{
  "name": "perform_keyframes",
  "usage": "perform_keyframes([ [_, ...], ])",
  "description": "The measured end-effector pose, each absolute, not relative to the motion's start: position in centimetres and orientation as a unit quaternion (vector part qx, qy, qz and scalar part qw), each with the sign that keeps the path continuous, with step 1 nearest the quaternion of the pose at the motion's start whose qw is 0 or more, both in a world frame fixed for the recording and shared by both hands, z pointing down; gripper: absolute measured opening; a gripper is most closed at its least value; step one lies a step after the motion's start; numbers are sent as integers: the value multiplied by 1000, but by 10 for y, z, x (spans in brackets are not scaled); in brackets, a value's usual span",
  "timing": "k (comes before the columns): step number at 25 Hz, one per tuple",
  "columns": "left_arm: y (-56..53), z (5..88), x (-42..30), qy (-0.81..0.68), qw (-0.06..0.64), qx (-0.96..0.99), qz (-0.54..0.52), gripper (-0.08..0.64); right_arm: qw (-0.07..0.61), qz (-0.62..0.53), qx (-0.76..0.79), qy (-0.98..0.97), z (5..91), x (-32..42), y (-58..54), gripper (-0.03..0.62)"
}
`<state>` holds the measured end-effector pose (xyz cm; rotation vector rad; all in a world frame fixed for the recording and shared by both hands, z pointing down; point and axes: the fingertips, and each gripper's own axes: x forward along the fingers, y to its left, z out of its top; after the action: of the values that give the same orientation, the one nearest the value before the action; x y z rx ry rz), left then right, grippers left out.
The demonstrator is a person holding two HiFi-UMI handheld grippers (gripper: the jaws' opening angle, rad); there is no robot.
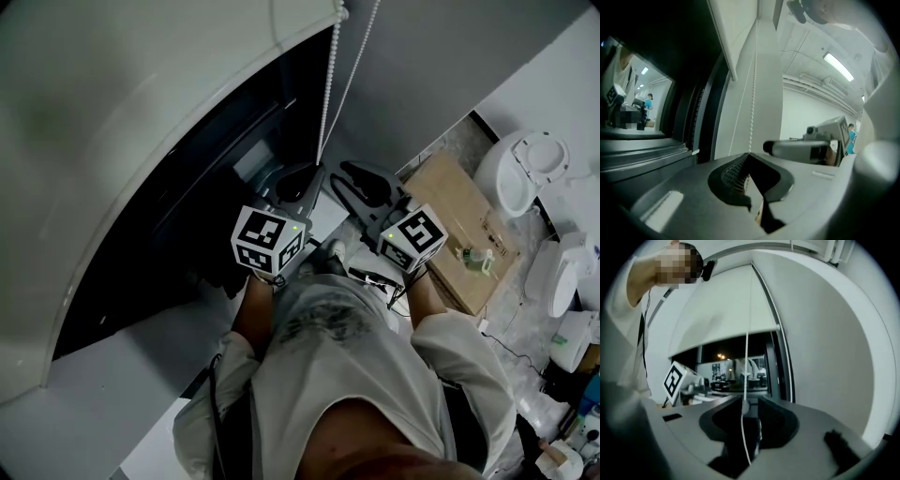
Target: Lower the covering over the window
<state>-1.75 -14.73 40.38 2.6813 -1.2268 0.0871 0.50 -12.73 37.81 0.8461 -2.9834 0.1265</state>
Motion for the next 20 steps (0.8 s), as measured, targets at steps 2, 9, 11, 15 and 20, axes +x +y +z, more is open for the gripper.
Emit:
perform_keyframes([
  [2, -147, 404, -17, -413, 95, 905, 29, 9, -13, 13, 269, -963, 341, 4, -133, 109],
  [9, -145, 404, -15, -413, 93, 905, 31, 9, -58, -50, 249, -965, 275, -13, -147, 109],
  [11, -146, 403, -14, -413, 91, 905, 32, 9, -64, -58, 241, -967, 267, -20, -148, 109],
  [15, -145, 404, -12, -411, 91, 906, 32, 9, -61, -74, 242, -966, 258, -28, -152, 60],
  [20, -145, 404, -13, -413, 90, 906, 29, 9, -66, -73, 237, -966, 259, -31, -148, 18],
])
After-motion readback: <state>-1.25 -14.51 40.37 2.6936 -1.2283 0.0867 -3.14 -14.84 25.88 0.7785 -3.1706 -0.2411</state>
